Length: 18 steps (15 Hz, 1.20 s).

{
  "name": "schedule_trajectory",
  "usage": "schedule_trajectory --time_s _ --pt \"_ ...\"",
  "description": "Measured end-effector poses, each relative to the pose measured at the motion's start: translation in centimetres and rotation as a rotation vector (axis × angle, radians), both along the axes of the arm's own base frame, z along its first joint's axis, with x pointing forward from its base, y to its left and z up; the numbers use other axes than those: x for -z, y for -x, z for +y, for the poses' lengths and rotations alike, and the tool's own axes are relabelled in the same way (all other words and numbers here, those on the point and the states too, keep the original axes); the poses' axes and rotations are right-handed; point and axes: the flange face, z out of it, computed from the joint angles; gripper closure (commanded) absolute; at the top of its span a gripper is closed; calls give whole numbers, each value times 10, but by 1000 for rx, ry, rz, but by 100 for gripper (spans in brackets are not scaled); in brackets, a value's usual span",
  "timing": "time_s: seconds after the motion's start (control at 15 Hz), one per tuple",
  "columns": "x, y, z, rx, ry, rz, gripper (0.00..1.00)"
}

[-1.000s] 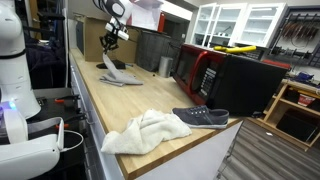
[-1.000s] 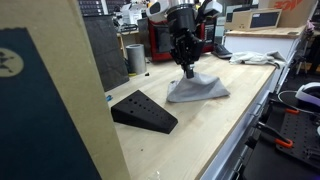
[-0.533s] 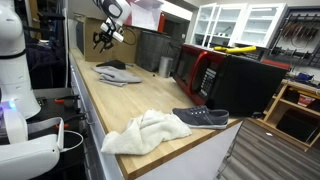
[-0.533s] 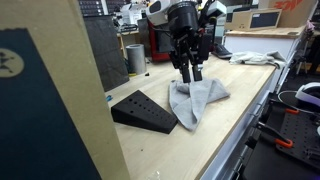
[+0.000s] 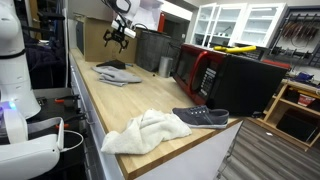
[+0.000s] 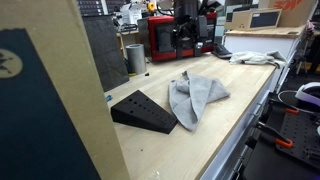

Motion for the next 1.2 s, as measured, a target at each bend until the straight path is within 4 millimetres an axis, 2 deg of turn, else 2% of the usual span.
schedule_trajectory --time_s 0.27,0.67,1.0,1.13,1.2 --pt "18 -17 -14 10 45 -56 0" --pt "66 -36 -14 24 79 -80 0" --pt "94 -41 -10 26 112 -47 0" --pt "103 -40 -11 22 132 -35 28" --pt "107 -40 -12 23 144 -30 34"
